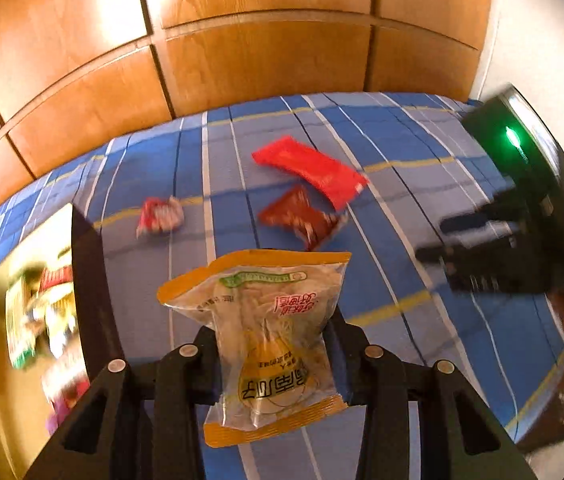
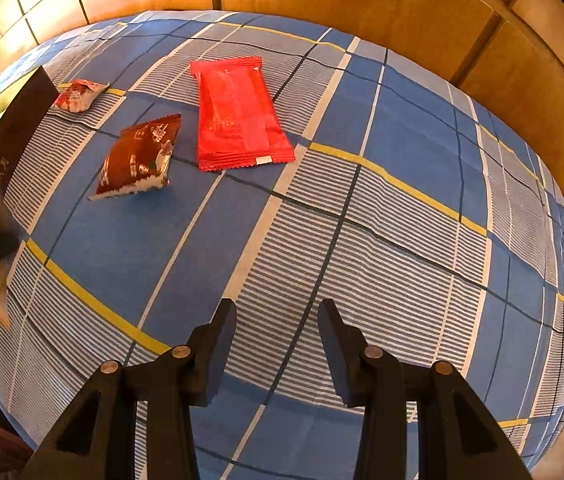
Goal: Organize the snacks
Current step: 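Grasp the yellow-orange bread bag from the bedspread with the left tool, then hold bread bag with left tool while right tool grasps small red candy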
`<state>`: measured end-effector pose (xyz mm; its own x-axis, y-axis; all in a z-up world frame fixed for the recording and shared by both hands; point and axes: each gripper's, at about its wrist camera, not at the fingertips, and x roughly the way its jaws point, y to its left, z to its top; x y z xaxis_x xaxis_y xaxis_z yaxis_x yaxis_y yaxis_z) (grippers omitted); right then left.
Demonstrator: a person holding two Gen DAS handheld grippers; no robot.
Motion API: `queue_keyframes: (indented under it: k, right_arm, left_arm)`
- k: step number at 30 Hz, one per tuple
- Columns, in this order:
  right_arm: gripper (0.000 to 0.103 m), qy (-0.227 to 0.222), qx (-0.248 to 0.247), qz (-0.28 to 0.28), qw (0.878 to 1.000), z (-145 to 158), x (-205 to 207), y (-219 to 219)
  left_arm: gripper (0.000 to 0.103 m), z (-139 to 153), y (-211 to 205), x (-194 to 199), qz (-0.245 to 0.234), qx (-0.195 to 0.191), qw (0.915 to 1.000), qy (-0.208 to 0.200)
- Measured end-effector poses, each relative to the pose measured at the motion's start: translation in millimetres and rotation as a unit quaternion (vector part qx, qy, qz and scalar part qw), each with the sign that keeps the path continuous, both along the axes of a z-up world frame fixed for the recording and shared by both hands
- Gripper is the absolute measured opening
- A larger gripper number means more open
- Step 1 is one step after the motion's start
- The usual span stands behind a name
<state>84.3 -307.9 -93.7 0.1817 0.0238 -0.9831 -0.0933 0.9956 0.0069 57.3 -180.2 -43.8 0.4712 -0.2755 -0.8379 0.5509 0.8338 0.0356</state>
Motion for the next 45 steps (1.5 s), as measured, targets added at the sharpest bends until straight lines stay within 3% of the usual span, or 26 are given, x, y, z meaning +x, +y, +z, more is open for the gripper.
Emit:
queue_keyframes:
  k: [9, 22, 38, 45]
  right_arm:
    - [0.045, -0.001, 0.008, -0.005, 1.0, -3.5, 1.9, -6.2]
    - [0.046, -0.002, 0.009, -0.007, 1.0, -4.1, 3.6, -7.5]
    - [0.05, -0.015, 0.013, -0.016, 1.0, -6.8, 0.5, -10.0]
    - [0.05, -0.077, 0.063, 0.017, 0.995, 21.7, 5.3, 4.3]
  left_arm:
    - [0.041, -19.8, 3.2, -35.3, -0.014, 0.017, 0.9998, 0.002]
    - [0.041, -40.4, 6.8, -37.0, -0.007, 0.013, 0.9993, 0.033]
    - [0.043, -47.8, 9.2, -42.0, -0.016, -0.008, 0.9998, 0.002]
    - [0.043, -49.5, 17.2, -43.1, -0.032, -0.04, 0.9986, -0.016]
